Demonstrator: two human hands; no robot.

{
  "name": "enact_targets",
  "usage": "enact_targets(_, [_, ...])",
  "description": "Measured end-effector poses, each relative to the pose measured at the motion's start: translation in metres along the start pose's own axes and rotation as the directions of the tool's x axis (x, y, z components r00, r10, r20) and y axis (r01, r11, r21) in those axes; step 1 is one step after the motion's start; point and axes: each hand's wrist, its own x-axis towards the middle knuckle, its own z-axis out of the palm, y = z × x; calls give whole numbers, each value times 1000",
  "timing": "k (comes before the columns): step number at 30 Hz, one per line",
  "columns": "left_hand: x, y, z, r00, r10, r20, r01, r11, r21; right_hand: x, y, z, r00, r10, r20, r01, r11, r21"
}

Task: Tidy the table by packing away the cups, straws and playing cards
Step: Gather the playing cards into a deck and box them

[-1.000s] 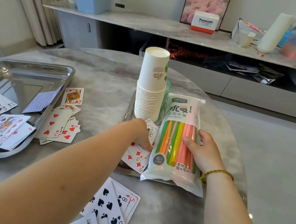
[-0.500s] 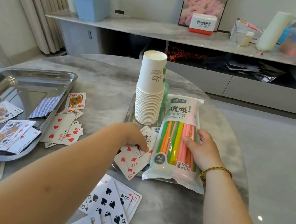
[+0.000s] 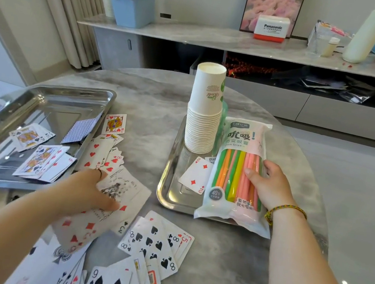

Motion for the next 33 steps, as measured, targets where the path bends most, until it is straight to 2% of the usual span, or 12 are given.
enact_targets(2, [-3, -11, 3, 999, -32, 11, 30, 985, 168, -1, 0, 1, 1000, 11, -1, -11, 1000, 3])
enact_targets(4, [-2, -12, 3, 1000, -28, 13, 24, 967, 253, -2, -1, 1, 1000, 15, -12, -15, 1000, -2])
enact_targets(6, [2, -3, 2, 998, 50, -43, -38, 968, 247, -2, -2, 2, 1000, 16, -17, -17, 1000, -6])
enact_targets(9, [8, 32, 13, 946, 266, -184, -245, 961, 130, -1, -2, 2, 1000, 21, -18, -21, 1000, -10])
enact_targets(13, [24, 95, 53, 922, 376, -92, -363, 923, 132, 0, 0, 3, 999, 31, -19, -31, 1000, 0])
enact_targets(16, [42, 126, 76, 939, 342, -26, -335, 931, 145, 2, 2, 6, 998, 27, -57, -26, 999, 22])
enact_targets(18, [53, 134, 84, 956, 290, -48, -284, 952, 114, 4, 4, 7, 997, 32, -64, -31, 999, 11])
enact_targets(21, [60, 136, 89, 966, 253, -59, -236, 950, 207, 6, 7, 8, 998, 39, -49, -40, 999, -14])
enact_targets(28, [53, 143, 76, 969, 242, 41, -244, 924, 295, 6, 7, 8, 999, 26, -19, -27, 999, -39])
enact_targets(30, [49, 141, 73, 968, 247, 44, -250, 939, 238, 7, 7, 6, 1000, 19, -12, -19, 999, -32])
enact_targets(33, [41, 130, 64, 971, 240, 8, -239, 970, -32, 5, 7, 6, 1000, 6, -9, -6, 1000, -23])
